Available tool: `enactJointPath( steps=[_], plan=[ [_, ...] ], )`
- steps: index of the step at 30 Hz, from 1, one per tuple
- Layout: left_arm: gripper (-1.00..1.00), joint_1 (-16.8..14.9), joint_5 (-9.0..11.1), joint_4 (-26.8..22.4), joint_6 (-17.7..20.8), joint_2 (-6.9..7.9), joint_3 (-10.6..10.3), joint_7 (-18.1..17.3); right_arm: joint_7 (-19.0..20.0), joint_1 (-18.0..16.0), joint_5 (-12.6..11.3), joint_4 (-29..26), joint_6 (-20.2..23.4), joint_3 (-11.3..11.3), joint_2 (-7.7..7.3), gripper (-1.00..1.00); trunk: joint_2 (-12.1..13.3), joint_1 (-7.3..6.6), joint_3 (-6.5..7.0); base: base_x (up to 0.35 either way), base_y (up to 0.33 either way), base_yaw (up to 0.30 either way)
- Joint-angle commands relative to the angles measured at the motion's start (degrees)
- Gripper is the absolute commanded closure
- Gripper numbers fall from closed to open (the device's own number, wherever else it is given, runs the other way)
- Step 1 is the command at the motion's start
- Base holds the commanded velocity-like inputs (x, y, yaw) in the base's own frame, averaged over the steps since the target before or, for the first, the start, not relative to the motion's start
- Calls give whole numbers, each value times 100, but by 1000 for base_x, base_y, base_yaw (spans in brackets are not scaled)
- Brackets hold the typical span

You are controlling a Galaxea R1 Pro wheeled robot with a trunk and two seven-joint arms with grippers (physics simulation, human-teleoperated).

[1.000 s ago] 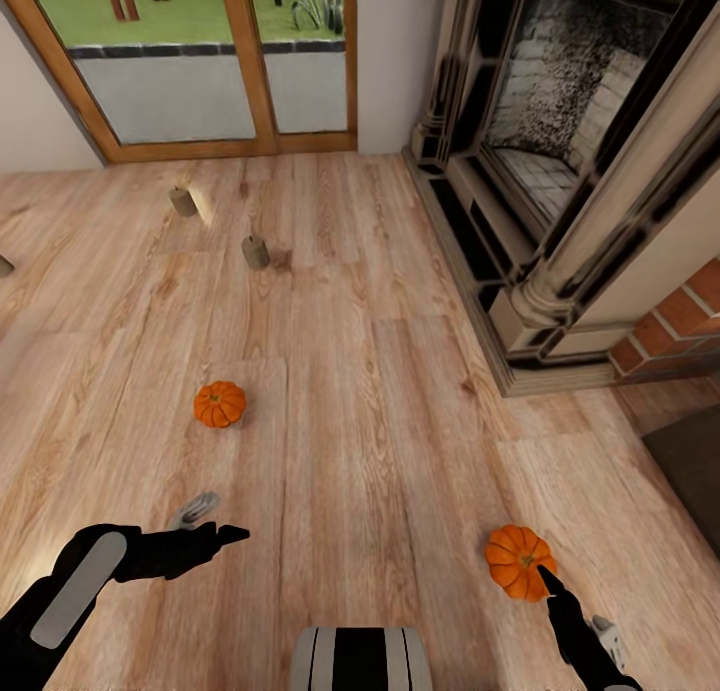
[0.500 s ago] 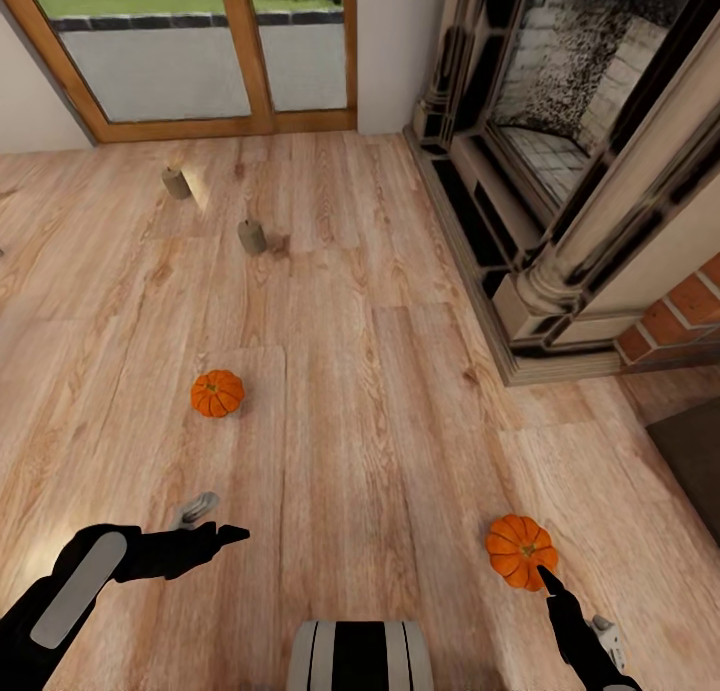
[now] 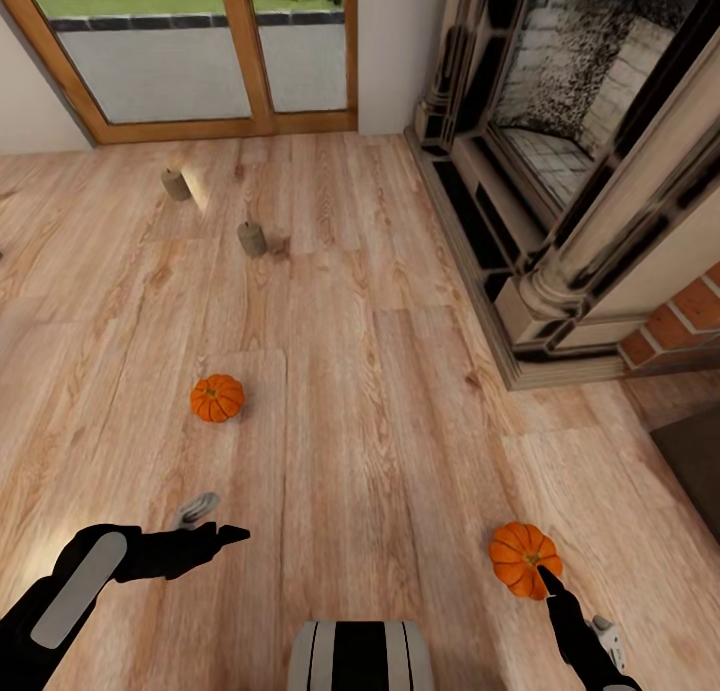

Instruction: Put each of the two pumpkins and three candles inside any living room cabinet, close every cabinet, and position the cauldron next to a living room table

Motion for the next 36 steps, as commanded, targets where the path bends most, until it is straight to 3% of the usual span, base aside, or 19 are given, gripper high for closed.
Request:
enactJointPath(
  steps=[1, 26, 36],
  plan=[
    [-100, -3, -11, -2, 11, 3, -7, -13, 16, -2, -51, 1, -9, 48, -2, -100, -1, -1, -3, 24, 8, 0],
    [-100, -3, -13, -2, 8, -1, -5, -13, -36, -2, -51, 1, -13, 48, -2, -100, -1, -1, -3, 20, 7, 0],
    [-100, -3, -11, -2, 9, -1, -1, -13, -45, -2, -51, 2, -16, 46, -2, -100, -8, 12, -114, 0, 0, 0]
  ],
)
